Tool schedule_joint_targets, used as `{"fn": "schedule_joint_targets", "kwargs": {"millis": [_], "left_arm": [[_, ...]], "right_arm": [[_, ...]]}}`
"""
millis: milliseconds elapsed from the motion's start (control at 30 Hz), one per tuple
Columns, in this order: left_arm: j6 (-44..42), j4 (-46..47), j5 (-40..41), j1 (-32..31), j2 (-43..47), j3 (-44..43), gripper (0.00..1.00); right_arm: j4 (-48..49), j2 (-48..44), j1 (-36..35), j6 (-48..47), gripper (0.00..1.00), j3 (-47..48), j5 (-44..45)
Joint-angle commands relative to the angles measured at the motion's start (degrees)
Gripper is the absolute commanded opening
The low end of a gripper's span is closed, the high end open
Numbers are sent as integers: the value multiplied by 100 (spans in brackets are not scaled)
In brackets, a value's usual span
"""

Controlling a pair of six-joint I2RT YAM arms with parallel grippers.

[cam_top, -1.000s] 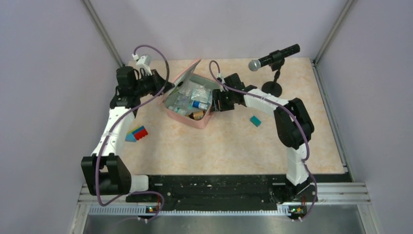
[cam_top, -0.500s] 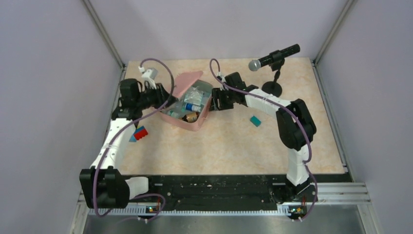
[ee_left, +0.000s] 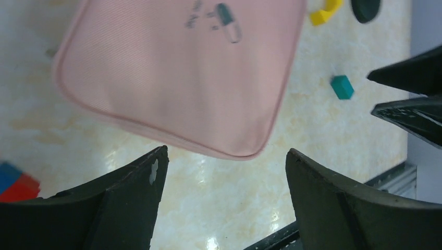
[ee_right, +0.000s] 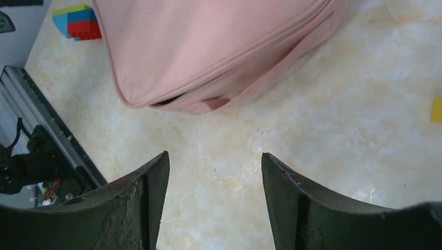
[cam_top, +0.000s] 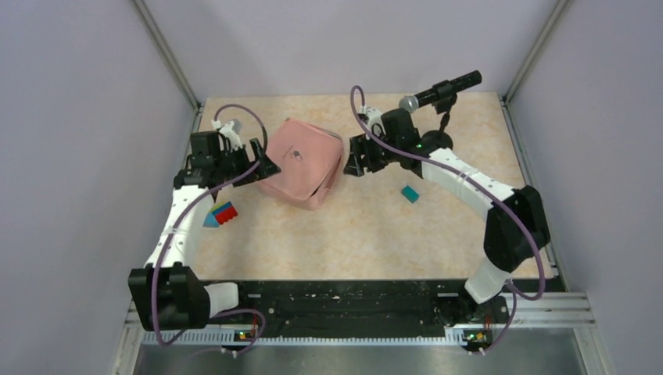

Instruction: Organize the medicine kit

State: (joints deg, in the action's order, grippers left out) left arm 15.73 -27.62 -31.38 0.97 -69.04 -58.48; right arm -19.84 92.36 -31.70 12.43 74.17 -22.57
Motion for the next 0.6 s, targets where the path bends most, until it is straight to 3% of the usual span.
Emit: {"fn": "schedule_joint_targets", "kwargs": {"millis": [0,100,267,433,567], "left_arm": [[757,-1181,682,500,-420,-179,85],[1172,-1366,604,779,-517,60,82],[1338,-763,167,852,-574,672,80],[1148,140,-839,863,-959,966,67],[649,45,-1161,851,-1240,706,54]], "right_arm": [[250,808,44,-393,64,964,273],[375,1425,42,-629,65,1736,684],[718,2521,44,-674,70,2926,1215],[762,3852,56,-812,70,4370,985],[987,4407,125,-609,71,4933,428]]}}
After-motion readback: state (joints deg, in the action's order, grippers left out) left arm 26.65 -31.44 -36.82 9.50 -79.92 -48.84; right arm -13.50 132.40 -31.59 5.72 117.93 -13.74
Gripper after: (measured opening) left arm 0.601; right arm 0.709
